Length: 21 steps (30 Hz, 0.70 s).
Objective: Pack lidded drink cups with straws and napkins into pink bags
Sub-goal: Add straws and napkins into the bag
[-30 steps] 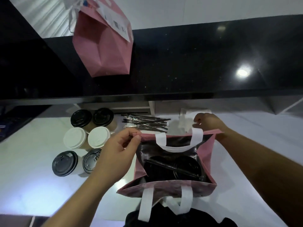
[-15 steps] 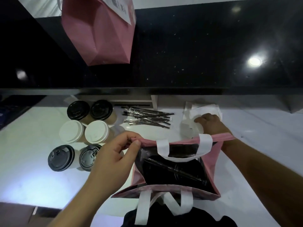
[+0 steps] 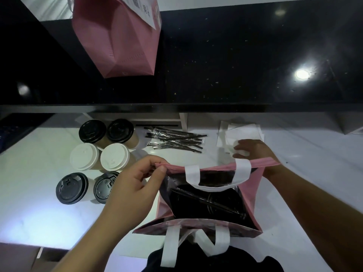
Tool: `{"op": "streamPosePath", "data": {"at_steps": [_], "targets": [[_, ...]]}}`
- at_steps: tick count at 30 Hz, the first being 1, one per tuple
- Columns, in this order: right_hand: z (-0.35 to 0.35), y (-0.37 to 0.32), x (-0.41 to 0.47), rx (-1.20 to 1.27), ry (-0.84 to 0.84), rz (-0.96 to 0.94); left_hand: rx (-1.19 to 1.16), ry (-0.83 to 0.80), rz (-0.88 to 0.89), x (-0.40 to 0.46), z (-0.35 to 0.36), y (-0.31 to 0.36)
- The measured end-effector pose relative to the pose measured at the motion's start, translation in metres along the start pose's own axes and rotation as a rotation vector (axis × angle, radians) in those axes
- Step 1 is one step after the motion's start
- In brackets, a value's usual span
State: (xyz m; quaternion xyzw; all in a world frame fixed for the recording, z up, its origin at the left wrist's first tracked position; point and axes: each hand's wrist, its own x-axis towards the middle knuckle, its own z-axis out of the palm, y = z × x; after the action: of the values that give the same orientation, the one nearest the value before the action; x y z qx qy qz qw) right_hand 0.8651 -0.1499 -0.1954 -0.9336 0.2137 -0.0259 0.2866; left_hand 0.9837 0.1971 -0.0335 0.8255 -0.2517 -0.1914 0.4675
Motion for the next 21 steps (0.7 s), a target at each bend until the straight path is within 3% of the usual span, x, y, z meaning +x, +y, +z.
{"op": "streamPosePath", "data": {"at_steps": [8, 16, 21], "targets": [[-0.001, -0.001, -0.002, 0.225, -0.034, 0.263, -0.023, -0.011, -0.003, 0.0, -0.001, 0.004], [-0.022, -0.011, 0.0, 0.222, 0.372, 0.369, -0.015, 0.004, 0.033, 0.003, -0.002, 0.007], [-0.057, -0.025, -0.014, 0.259, 0.515, 0.455, 0.01, 0.026, 0.052, 0.006, -0.004, 0.006]]}}
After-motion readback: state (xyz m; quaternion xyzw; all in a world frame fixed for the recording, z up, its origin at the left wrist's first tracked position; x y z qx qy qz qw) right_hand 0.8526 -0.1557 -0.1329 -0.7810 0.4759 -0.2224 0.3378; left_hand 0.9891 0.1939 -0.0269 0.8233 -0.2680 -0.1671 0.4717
